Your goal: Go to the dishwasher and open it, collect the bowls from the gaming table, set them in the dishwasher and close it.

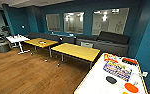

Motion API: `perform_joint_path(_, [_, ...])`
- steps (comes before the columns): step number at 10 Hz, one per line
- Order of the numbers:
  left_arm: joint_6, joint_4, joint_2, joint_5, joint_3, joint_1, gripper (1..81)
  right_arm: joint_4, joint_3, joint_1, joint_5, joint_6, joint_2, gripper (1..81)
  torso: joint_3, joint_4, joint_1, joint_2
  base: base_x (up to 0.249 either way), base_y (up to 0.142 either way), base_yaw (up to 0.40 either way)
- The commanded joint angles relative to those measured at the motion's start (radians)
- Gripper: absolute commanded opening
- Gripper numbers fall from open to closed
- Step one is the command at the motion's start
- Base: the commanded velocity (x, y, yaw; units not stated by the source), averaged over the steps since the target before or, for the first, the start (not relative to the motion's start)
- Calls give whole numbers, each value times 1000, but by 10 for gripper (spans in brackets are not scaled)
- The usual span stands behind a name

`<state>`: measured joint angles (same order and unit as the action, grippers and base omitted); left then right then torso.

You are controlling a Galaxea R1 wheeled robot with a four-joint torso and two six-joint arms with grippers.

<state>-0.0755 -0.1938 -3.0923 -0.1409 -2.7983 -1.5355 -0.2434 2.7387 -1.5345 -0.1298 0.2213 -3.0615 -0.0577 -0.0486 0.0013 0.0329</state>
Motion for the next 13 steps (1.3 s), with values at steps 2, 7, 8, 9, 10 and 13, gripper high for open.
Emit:
perform_joint_path(2, [2, -1, -3, 46, 0, 45, 811, -11, -2, 47, 42, -2, -1, 811, 0, 0, 0, 0, 0, 0, -143])
perform_joint_path(7, [2, 5, -2, 47, 0, 45, 811, -13, -2, 49, 44, -2, -4, 811, 0, 0, -1, 0, 0, 0, -263])
perform_joint_path(8, [2, 5, -2, 47, -1, 45, 811, -13, -2, 47, 44, -2, -6, 811, 0, 0, -1, 0, 0, 0, -283])
perform_joint_path(9, [2, 5, 0, 47, -1, 45, 811, -13, -2, 49, 44, -2, -7, 811, 0, 0, -1, 0, 0, 0, -283])
perform_joint_path(10, [2, 5, 0, 47, -1, 45, 811, -13, -2, 49, 45, -2, -7, 811, 0, 0, -1, 0, 0, 0, -282])
perform_joint_path(13, [2, 8, 0, 47, -1, 48, 811, -13, -2, 47, 44, -2, -4, 811, 0, 0, -1, 0, 0, 0, -282])
